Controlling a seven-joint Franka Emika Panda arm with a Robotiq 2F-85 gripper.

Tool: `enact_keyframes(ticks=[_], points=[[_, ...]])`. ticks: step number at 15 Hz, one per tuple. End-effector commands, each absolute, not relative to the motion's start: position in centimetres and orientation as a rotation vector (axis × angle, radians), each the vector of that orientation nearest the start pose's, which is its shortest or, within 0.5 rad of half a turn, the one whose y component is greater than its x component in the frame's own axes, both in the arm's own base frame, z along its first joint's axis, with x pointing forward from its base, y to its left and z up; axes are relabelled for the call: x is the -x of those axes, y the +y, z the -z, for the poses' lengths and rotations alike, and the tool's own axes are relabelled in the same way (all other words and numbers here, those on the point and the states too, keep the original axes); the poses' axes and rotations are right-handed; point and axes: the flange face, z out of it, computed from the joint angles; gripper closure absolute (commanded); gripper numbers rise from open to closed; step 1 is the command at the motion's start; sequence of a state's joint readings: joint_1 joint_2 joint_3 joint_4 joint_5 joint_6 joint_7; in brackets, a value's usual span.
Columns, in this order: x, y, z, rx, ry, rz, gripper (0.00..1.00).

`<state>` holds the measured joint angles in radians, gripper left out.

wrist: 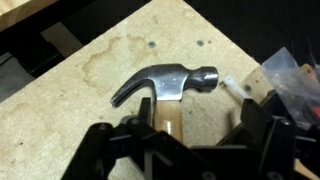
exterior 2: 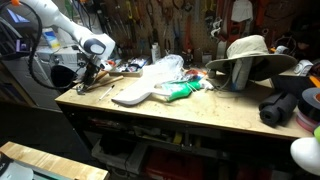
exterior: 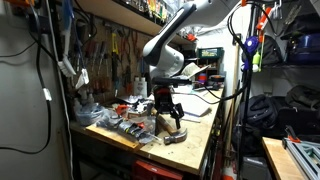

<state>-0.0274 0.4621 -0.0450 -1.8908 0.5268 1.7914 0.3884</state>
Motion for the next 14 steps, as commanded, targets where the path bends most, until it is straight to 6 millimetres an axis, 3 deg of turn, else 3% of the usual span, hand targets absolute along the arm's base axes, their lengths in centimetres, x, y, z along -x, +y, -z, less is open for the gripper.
enact_keyframes(ticks=[1, 7, 14], points=[[-55.6, 1.0, -28.1, 2.669, 0.906, -0.656, 0.0], [-52.7, 0.0, -35.0, 2.977, 0.753, -0.344, 0.0], [-48.2, -2.5, -40.6, 3.212, 0.607, 0.06, 0.0]])
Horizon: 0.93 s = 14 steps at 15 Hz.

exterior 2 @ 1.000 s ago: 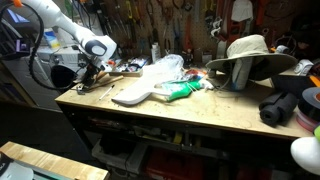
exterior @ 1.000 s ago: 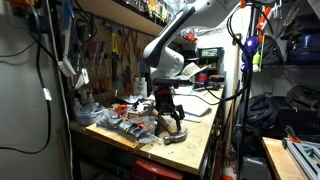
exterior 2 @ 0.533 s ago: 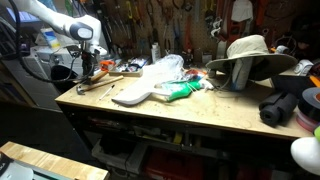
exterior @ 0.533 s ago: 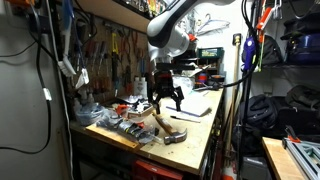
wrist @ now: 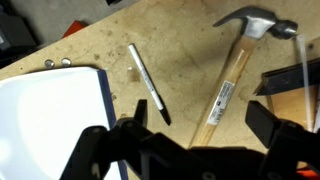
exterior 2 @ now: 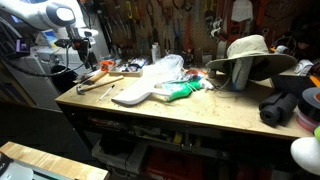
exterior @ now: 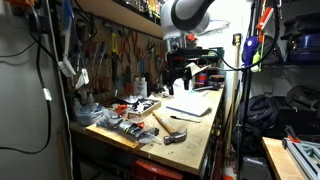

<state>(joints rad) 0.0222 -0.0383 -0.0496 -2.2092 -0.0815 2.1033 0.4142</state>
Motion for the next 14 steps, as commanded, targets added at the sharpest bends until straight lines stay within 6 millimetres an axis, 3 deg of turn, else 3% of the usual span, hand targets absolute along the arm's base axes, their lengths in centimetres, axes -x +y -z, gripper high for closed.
enact_keyframes(ticks=[1, 6, 8, 9, 11, 14], points=[[-47.5, -3.1, -41.2, 3.224, 0.594, 0.103, 0.0], [-44.6, -6.4, -45.1, 3.166, 0.635, 0.258, 0.0], [-44.1, -8.7, -46.1, 3.101, 0.657, 0.292, 0.0], [-45.8, -7.1, -45.7, 3.155, 0.664, 0.24, 0.0], [-45.1, -8.7, -46.7, 3.125, 0.672, 0.271, 0.0], [-44.8, -9.0, -46.5, 3.118, 0.673, 0.272, 0.0]])
